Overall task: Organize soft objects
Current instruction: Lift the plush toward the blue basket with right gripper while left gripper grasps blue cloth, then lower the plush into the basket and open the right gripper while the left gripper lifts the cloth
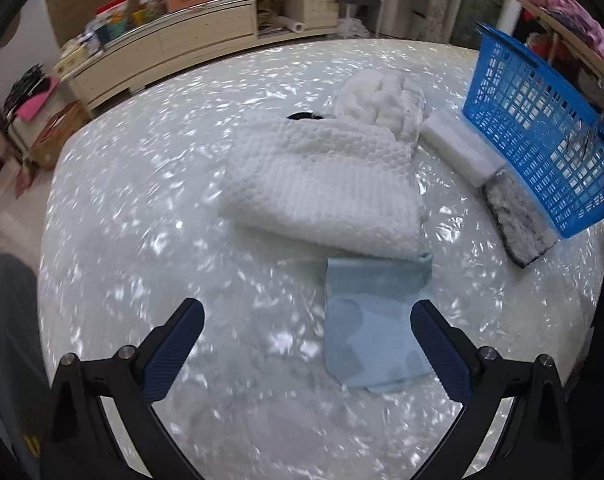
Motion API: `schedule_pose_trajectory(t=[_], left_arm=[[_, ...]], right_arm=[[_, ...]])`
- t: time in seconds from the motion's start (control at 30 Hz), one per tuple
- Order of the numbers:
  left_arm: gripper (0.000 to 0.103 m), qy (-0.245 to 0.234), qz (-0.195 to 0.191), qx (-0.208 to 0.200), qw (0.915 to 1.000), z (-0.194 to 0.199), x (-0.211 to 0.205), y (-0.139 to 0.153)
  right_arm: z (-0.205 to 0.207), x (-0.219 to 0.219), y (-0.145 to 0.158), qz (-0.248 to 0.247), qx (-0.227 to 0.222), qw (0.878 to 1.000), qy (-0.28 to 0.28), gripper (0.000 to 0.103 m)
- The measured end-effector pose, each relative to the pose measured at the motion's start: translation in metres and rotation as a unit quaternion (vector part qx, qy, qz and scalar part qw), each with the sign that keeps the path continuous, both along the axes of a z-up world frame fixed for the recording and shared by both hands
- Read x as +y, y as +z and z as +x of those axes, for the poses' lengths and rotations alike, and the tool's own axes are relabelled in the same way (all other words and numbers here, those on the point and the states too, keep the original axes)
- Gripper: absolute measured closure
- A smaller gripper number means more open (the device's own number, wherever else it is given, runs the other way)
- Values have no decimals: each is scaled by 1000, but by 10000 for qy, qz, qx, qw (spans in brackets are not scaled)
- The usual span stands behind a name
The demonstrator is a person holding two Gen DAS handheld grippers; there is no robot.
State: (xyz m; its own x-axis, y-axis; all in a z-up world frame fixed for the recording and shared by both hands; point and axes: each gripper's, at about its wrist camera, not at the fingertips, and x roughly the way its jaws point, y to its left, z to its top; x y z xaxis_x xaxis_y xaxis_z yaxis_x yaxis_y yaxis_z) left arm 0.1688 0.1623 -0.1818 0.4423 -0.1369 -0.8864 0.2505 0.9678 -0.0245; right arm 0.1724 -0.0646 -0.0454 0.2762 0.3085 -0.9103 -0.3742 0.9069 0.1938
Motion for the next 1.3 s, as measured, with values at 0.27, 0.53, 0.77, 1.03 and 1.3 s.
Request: schedule_pose_trajectory(t=[0.27,0.53,0.77,1.03,1.3], left_arm=[[10,-786,-62,-68,9969,21,-11,-11],[29,-1131,5,11,9936,41,-28,-28],[60,-1389,-137,-98,9902,38,-37,-27],[94,-1434,-504,34,9884,33,-29,-23],[99,-1198,-576,84,9911,25,-27,-22]], right_arm=[[10,-54,37,102,-272,9978,-591,44],[16,-93,50,-174,-389,9934,-1066,44],[38,-96,43,-338,-394,9928,-1081,44],[72,-94,21,-735,-351,9927,-886,43],[112,-91,-29,-1109,-52,9918,-635,43]])
